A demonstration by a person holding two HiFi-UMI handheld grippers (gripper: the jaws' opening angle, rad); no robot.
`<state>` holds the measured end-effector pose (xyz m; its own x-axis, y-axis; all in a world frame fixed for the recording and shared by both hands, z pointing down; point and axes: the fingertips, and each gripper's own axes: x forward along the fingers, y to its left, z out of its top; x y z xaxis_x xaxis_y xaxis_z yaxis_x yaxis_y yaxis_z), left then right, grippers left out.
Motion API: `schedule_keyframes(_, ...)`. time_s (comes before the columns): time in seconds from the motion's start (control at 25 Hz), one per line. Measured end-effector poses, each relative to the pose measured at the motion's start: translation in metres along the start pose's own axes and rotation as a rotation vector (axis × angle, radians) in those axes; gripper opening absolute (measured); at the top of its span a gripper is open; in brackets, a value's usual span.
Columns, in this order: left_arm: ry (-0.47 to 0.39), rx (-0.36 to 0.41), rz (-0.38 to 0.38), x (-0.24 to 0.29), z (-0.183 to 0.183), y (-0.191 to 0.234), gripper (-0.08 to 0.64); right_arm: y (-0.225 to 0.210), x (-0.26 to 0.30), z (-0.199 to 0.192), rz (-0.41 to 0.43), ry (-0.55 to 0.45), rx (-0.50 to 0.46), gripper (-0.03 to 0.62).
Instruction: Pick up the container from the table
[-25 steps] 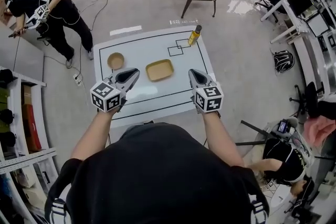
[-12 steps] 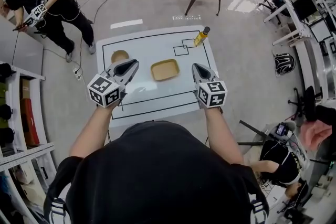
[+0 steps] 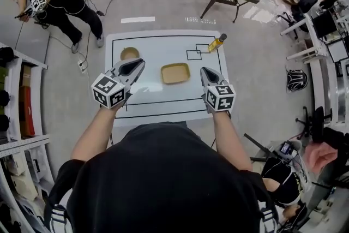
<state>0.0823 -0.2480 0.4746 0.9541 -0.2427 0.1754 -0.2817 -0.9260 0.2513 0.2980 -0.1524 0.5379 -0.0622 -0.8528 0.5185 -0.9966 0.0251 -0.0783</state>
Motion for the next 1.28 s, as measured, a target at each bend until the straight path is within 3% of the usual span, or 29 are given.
schedule_keyframes(0.52, 0.012, -0.036, 0.114, -0.009, -0.015, 0.02, 0.035, 0.002, 0.045, 0.003, 0.13, 0.063, -0.086, 0.009)
schedule_keyframes(1.28, 0.031, -0.078, 0.186, -0.003, -0.036, 0.023, 0.034, 0.017, 0.091, -0.057, 0.276, 0.252, -0.197, 0.066)
